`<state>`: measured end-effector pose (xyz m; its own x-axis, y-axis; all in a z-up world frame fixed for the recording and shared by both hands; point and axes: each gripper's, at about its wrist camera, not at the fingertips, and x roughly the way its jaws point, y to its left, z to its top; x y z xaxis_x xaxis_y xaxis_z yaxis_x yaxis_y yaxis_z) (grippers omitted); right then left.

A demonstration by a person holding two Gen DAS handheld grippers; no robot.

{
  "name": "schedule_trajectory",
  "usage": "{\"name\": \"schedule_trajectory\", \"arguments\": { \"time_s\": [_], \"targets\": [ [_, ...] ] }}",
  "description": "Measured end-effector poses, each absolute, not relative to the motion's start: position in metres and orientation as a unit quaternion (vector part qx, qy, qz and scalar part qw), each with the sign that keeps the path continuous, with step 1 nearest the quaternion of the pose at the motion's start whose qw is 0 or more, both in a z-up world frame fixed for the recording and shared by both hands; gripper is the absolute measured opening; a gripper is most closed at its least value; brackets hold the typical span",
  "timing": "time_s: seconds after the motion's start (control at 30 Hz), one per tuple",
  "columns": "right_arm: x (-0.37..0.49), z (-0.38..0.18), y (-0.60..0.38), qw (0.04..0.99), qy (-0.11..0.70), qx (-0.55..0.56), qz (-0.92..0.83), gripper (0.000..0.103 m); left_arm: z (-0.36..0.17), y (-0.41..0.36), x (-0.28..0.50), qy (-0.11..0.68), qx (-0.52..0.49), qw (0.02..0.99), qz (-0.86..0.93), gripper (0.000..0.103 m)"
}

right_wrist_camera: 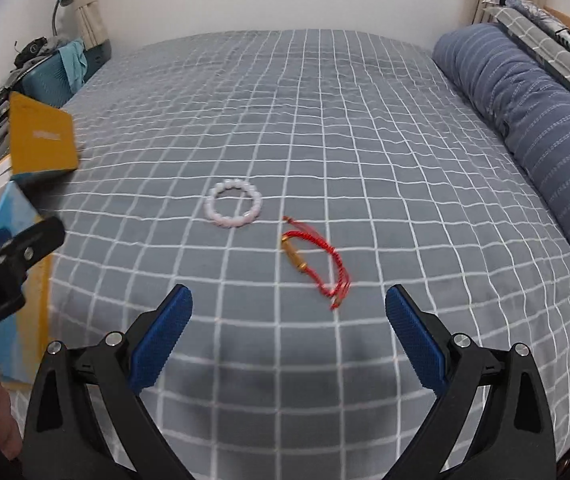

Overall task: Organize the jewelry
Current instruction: 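Move both tools back over the pink-white and red cord bracelets, then grasp the pink-white bead bracelet with the left tool while the right tool grasps the red cord bracelet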

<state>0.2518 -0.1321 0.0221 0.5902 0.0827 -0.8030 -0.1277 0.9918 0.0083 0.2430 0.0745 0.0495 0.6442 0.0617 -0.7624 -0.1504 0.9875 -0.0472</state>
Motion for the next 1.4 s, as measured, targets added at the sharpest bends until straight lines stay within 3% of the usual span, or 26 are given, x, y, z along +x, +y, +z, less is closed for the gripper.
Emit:
{"name": "schedule_trajectory", "arguments": {
  "time_s": [0.6, 0.93, 1.03, 1.17, 1.4],
  "targets": [
    [0.334, -0.043, -0.149, 0.867, 0.494, -0.013, 0.072, 0.093, -0.037, 0.042, 0.378, 0.473, -0.027, 0.879, 0.049, 0.097],
    [0.343, -0.054, -0.151, 0.856, 0.509, 0.001, 0.088, 0.077, -0.069, 0.030, 0.399, 0.487, -0.008, 0.873, 0.037, 0.095],
    [0.344, -0.057, -0.146, 0.852, 0.515, -0.004, 0.098, 0.072, -0.071, 0.030, 0.399, 0.487, -0.004, 0.873, 0.037, 0.085],
    [0.344, -0.060, -0.146, 0.850, 0.518, -0.002, 0.097, 0.063, -0.068, 0.028, 0.397, 0.486, -0.004, 0.874, 0.030, 0.060],
    [0.345, -0.060, -0.149, 0.849, 0.519, 0.005, 0.095, 0.051, -0.066, 0.021, 0.396, 0.492, 0.008, 0.870, 0.014, 0.031]
  ]
}}
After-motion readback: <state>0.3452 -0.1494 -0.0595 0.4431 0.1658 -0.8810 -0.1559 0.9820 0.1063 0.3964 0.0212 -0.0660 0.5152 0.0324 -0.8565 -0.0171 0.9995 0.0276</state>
